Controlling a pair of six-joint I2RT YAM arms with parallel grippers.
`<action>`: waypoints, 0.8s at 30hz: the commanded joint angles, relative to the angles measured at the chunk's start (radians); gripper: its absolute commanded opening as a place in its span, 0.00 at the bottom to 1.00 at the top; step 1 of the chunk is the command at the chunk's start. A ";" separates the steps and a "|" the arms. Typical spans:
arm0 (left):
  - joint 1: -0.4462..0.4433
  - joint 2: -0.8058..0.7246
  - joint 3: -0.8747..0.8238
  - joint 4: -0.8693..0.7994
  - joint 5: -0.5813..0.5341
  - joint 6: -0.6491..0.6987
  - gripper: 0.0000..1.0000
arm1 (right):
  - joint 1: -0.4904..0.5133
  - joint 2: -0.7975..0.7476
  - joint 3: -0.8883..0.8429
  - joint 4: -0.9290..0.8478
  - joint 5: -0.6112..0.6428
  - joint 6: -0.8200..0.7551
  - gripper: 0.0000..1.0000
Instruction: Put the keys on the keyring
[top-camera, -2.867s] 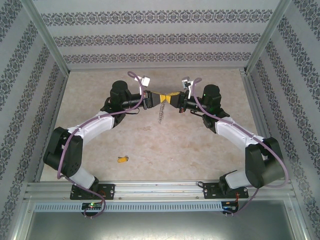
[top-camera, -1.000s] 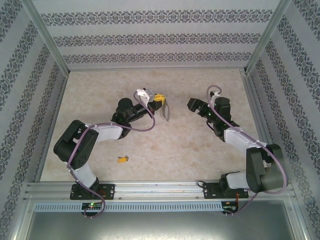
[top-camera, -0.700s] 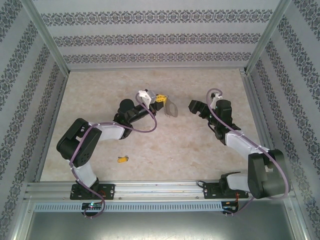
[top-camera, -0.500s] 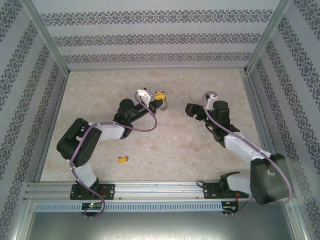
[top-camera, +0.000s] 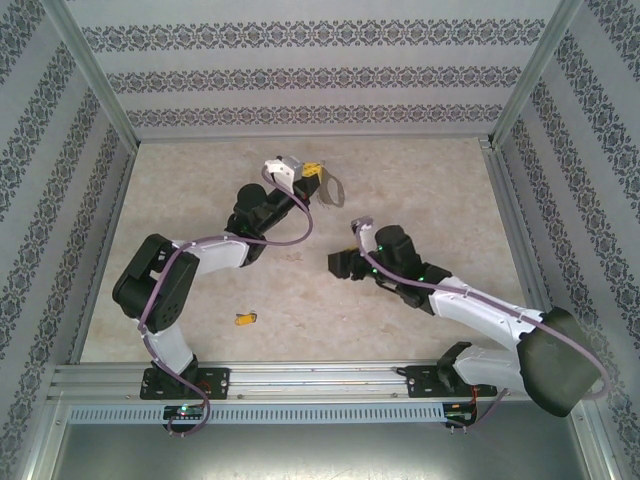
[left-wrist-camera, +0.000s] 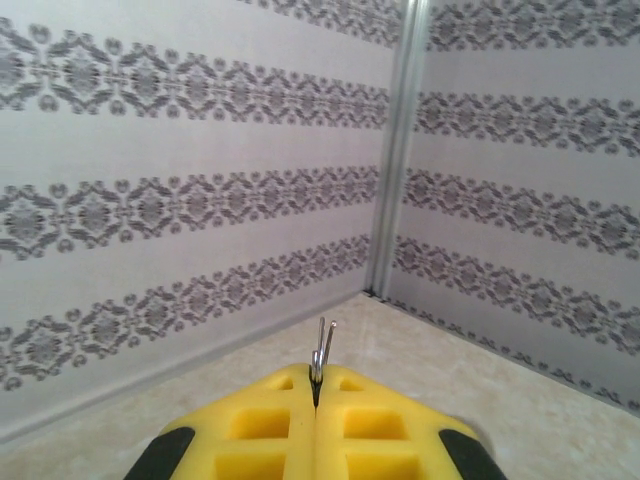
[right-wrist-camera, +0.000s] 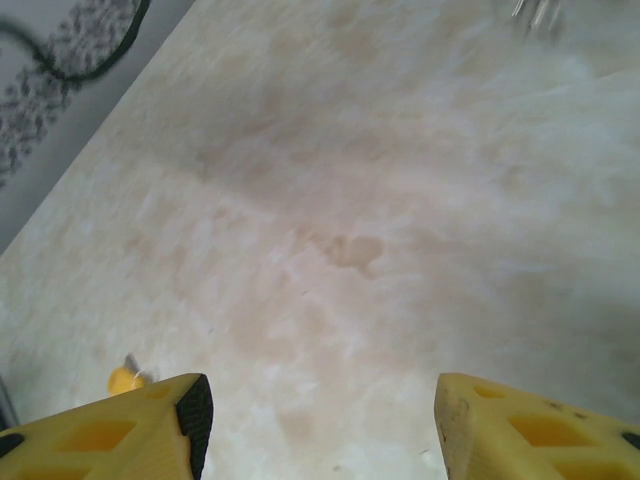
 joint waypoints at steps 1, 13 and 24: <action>0.038 -0.022 0.038 -0.057 -0.042 -0.041 0.00 | 0.084 0.040 0.015 -0.014 0.096 0.032 0.60; 0.163 -0.056 0.082 -0.121 -0.069 -0.047 0.00 | 0.328 0.380 0.233 -0.071 0.279 0.127 0.58; 0.249 -0.053 0.189 -0.212 -0.076 -0.034 0.00 | 0.483 0.648 0.579 -0.313 0.354 0.063 0.56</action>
